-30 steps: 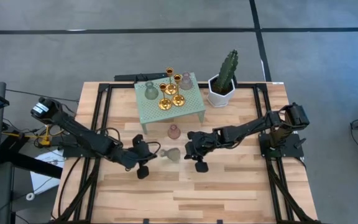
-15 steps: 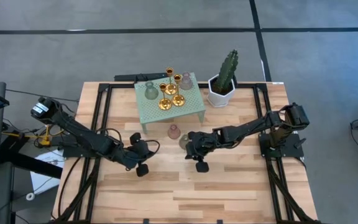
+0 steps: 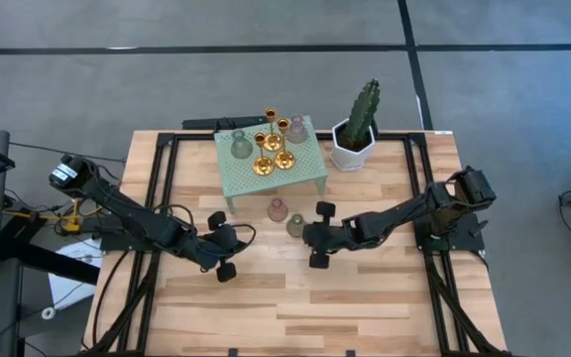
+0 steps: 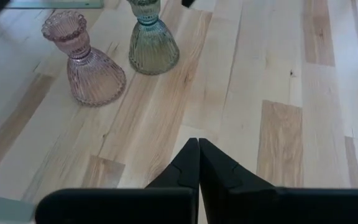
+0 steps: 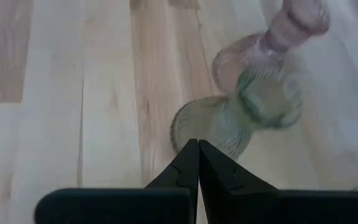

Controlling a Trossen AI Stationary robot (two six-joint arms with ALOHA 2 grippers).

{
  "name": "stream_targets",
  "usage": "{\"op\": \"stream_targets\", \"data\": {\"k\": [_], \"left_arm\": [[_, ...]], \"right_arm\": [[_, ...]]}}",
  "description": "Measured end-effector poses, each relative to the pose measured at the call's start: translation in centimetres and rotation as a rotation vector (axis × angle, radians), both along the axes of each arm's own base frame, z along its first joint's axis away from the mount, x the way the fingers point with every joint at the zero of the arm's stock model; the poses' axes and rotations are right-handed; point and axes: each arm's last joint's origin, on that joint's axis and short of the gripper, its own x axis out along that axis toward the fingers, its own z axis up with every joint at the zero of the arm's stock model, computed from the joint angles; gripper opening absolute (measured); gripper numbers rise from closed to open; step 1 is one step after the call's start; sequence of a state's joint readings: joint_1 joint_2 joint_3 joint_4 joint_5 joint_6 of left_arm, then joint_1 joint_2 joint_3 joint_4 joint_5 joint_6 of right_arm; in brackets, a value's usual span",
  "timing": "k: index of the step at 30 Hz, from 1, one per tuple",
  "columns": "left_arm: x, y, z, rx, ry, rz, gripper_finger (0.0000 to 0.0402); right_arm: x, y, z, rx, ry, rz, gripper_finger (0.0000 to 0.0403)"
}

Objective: Pick & Place candle stick holders
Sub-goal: Put the green glass candle holder on the shelf

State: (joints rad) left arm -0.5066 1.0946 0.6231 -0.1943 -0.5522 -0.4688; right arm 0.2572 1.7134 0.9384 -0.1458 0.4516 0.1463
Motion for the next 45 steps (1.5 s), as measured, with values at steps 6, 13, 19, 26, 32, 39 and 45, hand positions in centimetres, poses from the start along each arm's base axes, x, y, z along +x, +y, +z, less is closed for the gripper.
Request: {"op": "stream_targets", "data": {"k": [6,13,19,26,32,39,45], "left_arm": [[-0.3,-0.6,0.0,0.002,0.000,-0.031,0.0001],[-0.6,-0.9,0.1,0.026,-0.014,-0.026,0.0001],[-0.6,-1.0,0.1,0.066,-0.012,-0.040,0.0001],[-0.6,-0.9,0.1,0.079,-0.011,-0.037,0.0001],[-1.4,-0.6,0.2,0.134,0.017,-0.053,0.0001],[-2.4,0.1,0.4,0.101,-0.019,-0.034,0.0001],[-3.3,0.7,0.1,0.085,-0.035,-0.028,0.0001]], "right_arm": [[-2.3,-0.1,-3.4,0.085,-0.147,-0.102,0.0000],[-4.7,0.6,-4.2,0.068,-0.483,-0.089,0.0000],[-5.3,0.5,-4.3,0.079,-0.524,-0.084,0.0000],[-5.0,-0.2,-4.4,0.127,-0.518,-0.084,0.0036],[-4.9,-0.6,-4.4,0.140,-0.521,-0.104,0.0124],[-4.7,-1.7,-4.5,0.140,-0.513,-0.136,0.0224],[-3.6,-2.8,-4.7,0.212,-0.503,-0.116,0.0243]]}}
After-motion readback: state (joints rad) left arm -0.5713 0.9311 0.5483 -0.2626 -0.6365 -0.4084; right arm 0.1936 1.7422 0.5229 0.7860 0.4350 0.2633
